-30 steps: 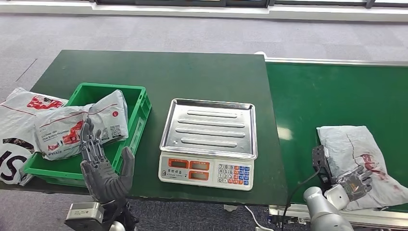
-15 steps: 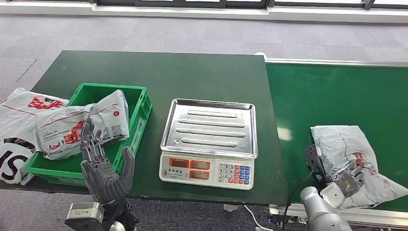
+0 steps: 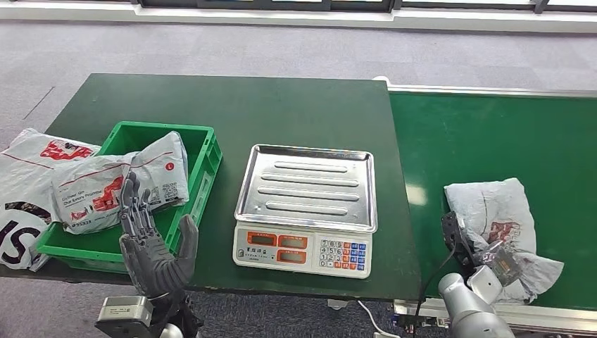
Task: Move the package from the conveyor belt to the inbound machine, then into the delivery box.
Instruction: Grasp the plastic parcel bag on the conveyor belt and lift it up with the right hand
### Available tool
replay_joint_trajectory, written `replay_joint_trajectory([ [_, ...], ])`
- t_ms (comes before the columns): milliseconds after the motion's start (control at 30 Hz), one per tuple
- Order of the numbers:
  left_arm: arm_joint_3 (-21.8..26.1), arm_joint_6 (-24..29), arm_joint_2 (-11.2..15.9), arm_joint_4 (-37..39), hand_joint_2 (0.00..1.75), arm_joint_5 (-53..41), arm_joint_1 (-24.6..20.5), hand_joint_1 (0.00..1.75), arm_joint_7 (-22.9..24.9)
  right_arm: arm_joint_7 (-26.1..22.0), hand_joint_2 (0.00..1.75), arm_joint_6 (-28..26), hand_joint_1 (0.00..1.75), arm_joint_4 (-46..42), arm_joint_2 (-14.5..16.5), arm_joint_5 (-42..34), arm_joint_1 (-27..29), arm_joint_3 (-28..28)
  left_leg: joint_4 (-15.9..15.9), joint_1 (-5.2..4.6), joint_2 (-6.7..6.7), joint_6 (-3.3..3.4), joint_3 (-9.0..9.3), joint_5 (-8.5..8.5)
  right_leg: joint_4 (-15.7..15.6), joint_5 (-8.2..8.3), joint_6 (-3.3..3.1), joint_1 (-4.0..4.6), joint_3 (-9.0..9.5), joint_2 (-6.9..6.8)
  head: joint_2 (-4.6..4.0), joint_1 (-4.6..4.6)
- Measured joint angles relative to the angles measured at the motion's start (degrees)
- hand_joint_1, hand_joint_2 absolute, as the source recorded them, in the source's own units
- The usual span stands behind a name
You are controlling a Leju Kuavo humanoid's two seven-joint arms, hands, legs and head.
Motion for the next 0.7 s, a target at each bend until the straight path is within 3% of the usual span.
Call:
replay_joint_trajectory([
  [300,0.22,-0.03,-0.07,0.02,1.75,-0.15,0.03,0.00,0.00,-0.67,1.75,-2.43,1.75,0.00,0.00,-0.10,0.03,0.00,0.00,0.00,-0.01,0.01,-0.03,-0.01,0.00,-0.01,0.01,0.01,-0.01,-0.01,0.00,0.00],
  [400,0.40,-0.15,-0.16,0.02,1.75,-0.27,0.07,0.00,0.00,-2.20,1.75,-5.95,1.75,-0.45,0.05,-0.73,0.21,-0.02,0.00,0.00,-0.03,0.02,-0.05,-0.01,0.00,-0.01,0.01,-0.01,-0.02,-0.03,0.00,0.00],
  [500,0.64,-0.22,-0.29,0.06,1.75,-0.49,0.12,0.00,0.00,-6.72,1.75,-8.71,1.75,-4.91,1.00,-2.61,1.26,-0.37,0.00,0.00,-0.07,0.02,-0.12,-0.01,0.01,-0.01,0.01,-0.03,-0.05,-0.08,-0.01,0.02],
  [600,0.84,-0.22,-0.37,0.19,1.75,-0.73,0.15,0.00,0.00,-14.75,1.75,-9.21,1.75,-14.13,3.65,-4.90,2.35,-2.01,0.00,0.00,-0.06,0.02,-0.17,-0.01,0.01,-0.01,0.01,-0.03,-0.14,-0.07,0.00,0.01],
  [700,0.90,-0.22,-0.40,0.28,1.75,-0.89,0.15,0.00,0.00,-19.10,1.75,-9.30,1.75,-21.46,6.03,-5.95,2.60,-3.68,0.00,0.00,-0.07,0.02,-0.18,0.00,0.01,-0.01,0.01,-0.02,-0.17,-0.07,-0.01,0.01],
])
